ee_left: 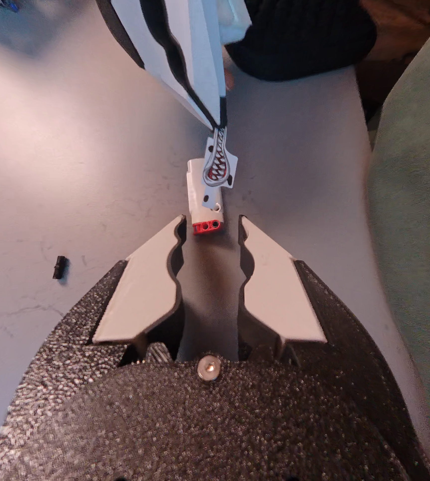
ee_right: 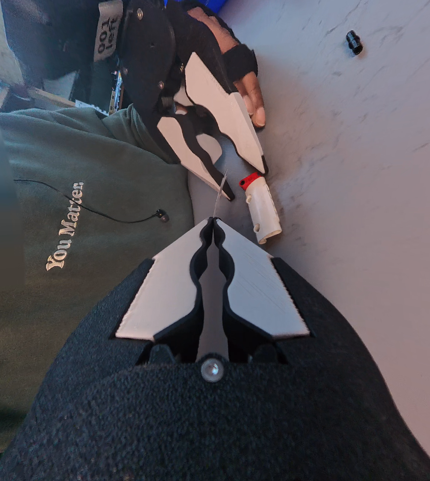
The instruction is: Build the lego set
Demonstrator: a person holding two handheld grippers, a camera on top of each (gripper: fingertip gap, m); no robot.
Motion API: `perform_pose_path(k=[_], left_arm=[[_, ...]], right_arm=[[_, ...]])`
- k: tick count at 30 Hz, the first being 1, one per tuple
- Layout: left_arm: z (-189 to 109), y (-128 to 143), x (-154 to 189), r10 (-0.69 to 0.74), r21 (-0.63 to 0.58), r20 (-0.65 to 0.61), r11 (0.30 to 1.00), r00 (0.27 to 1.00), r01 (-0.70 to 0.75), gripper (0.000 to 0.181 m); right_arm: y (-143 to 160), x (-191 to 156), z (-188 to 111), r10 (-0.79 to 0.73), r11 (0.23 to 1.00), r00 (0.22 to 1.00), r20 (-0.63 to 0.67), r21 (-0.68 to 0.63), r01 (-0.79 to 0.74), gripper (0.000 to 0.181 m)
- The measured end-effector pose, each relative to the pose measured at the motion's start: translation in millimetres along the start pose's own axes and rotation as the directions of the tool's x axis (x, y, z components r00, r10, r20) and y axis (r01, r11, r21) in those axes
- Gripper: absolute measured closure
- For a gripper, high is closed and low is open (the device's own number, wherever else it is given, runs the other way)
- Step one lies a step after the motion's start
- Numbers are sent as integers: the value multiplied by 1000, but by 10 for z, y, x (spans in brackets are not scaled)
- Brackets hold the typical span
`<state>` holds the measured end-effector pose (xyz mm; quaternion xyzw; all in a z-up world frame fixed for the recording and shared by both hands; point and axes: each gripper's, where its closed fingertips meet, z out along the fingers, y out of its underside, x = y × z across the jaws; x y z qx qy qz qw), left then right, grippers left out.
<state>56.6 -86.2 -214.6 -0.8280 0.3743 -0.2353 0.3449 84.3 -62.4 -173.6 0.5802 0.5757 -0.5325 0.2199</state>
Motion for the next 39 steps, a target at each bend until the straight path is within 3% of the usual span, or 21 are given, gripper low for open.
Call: perform_pose_path(k=[1, 5, 17, 21, 28, 33, 39], left_arm=[[-57, -66, 10, -20, 45, -24, 999, 1000, 21, 142], [-223, -303, 119, -100, 193, -174, 972, 980, 134, 156], [-249, -368, 166, -137, 220, -240, 956, 961, 192, 181], [-242, -368, 143, -149, 219, -226, 955, 963, 199, 181], [-329, -425, 103, -241, 244, -298, 916, 923, 318, 155], [-385, -494, 239, -224, 256, -391, 905, 893, 339, 163], [-398, -514, 234, -225, 267, -391, 900, 893, 344, 181]], right_arm=[[14, -15, 6, -7, 1000, 1000, 3, -1, 7, 181], [52, -73, 13, -63, 998, 998, -4, -20, 63, 181], [58, -177, -19, -125, 992, 992, -13, -21, 125, 181], [51, -208, -34, -149, 989, 989, -25, -25, 148, 181], [46, -275, -47, -203, 978, 978, -35, -43, 202, 181], [38, -303, -52, -229, 973, 972, -43, -48, 227, 181], [31, -300, -66, -236, 971, 970, -54, -43, 234, 181]])
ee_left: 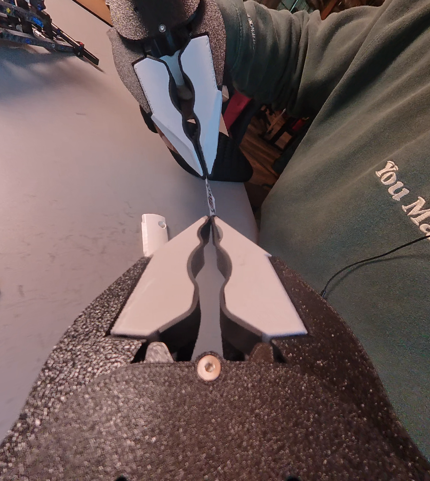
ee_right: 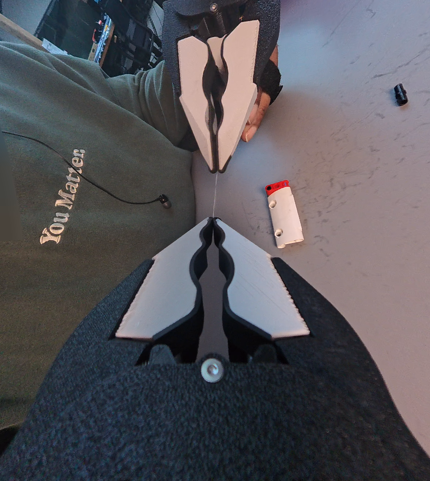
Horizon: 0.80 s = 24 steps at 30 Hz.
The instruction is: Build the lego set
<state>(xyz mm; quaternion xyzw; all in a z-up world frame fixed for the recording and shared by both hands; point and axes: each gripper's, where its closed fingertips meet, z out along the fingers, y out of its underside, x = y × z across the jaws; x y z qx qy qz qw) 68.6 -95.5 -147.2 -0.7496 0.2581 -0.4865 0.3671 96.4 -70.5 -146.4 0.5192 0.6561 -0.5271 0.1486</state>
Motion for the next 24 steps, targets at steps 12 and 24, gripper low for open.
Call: perform_pose_path(k=[12, 24], left_arm=[[-72, -121, 27, 43, 49, 26, 998, 999, -44, 181], [-89, -165, 172, 81, 70, -31, 994, 996, -79, 181]], right_arm=[[-119, 12, -57, -149, 982, 984, -94, 105, 159, 167], [-186, -143, -102, -338, 823, 901, -271, 379, 423, 147]])
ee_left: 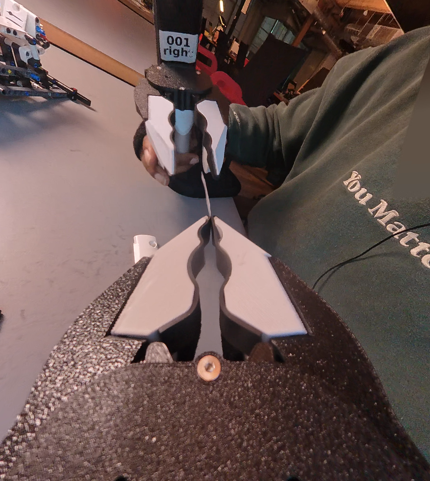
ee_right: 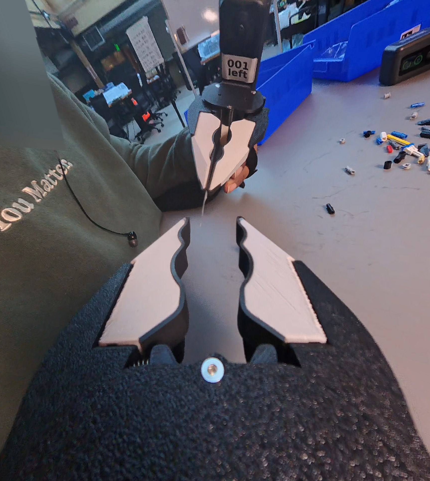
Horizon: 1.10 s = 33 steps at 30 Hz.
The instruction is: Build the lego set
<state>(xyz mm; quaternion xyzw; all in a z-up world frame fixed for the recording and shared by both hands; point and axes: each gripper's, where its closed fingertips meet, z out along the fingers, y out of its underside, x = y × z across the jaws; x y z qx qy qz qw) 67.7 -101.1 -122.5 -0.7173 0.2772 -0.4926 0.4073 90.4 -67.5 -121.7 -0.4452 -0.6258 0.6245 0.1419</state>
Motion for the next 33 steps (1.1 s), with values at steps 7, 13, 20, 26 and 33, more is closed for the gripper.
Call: perform_pose_path(k=[7, 13, 20, 26, 33], left_arm=[[1, -31, 0, -17, 22, -7, 1000, 1000, 17, 181], [5, -41, 14, -14, 24, -8, 1000, 1000, 14, 181], [12, -42, 26, -11, 22, -10, 1000, 1000, 11, 181], [21, -46, 32, -13, 24, -13, 1000, 1000, 13, 181], [34, -46, 35, -17, 24, -15, 1000, 1000, 18, 181]], right_arm=[[-87, -45, -70, 23, 997, 1000, -14, 67, -22, 164], [-65, -51, -46, 31, 999, 999, -19, 38, -30, 169], [-72, -61, -49, 33, 999, 999, -17, 27, -32, 174], [-55, -74, -44, 33, 999, 999, -15, 11, -33, 177], [-65, -85, -53, 31, 999, 999, -10, 6, -31, 181]])
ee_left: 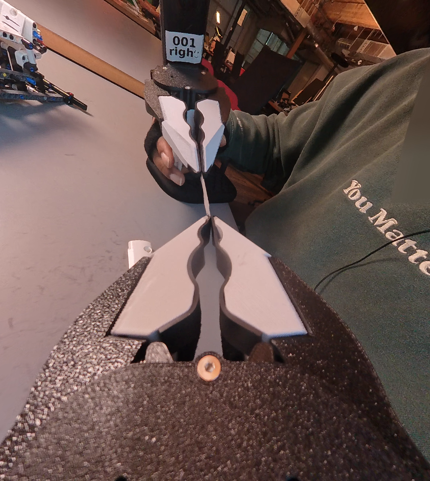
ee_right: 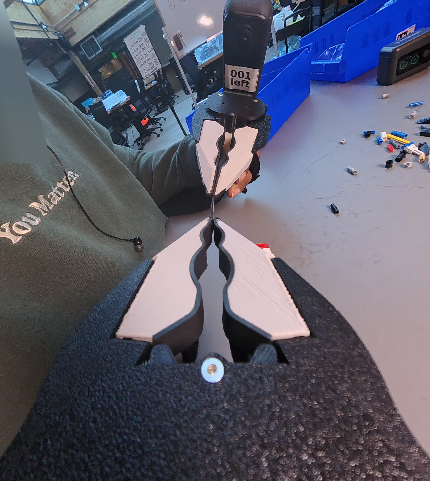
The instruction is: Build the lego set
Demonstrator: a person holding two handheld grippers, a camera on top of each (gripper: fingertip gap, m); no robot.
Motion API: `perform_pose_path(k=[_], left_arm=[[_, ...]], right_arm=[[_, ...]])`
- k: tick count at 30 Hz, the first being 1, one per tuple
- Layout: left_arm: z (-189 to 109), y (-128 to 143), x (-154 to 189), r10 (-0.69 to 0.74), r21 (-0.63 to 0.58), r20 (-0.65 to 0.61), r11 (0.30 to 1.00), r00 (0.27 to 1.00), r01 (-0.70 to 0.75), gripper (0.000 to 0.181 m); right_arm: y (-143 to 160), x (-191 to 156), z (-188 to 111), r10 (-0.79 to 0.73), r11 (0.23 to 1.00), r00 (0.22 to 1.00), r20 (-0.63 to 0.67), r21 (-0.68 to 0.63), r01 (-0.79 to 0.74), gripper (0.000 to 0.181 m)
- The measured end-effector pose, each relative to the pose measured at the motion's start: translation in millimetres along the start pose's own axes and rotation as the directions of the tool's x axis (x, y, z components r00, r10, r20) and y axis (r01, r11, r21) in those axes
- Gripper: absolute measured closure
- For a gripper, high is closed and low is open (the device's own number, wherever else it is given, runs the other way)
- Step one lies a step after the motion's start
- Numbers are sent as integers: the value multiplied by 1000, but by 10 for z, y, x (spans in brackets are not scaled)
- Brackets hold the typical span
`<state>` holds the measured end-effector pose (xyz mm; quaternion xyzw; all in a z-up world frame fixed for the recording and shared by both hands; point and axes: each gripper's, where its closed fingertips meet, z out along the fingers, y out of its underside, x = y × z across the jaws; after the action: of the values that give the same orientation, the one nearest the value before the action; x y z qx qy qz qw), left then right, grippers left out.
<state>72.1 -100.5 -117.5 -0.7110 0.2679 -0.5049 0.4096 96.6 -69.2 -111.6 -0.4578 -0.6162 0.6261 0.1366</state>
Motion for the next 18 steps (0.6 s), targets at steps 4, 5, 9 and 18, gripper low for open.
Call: perform_pose_path(k=[4, 5, 9, 18], left_arm=[[-13, -38, -23, -19, 26, 8, 999, 1000, 19, 181], [-17, -46, -25, -16, 31, 12, 999, 1000, 16, 180], [-64, -122, -75, -2, 63, 58, 998, 998, -2, 153], [-71, 462, -580, 155, -311, 365, 950, 918, -36, 134]], right_arm=[[-44, -4, -9, 13, 1000, 1000, 10, 8, -13, 181], [-58, 3, -11, 18, 1000, 1000, 9, 9, -18, 181], [-104, 69, -20, 77, 997, 997, -9, -19, -77, 181], [-193, 188, 3, 316, 937, 948, -33, -148, -317, 181]])
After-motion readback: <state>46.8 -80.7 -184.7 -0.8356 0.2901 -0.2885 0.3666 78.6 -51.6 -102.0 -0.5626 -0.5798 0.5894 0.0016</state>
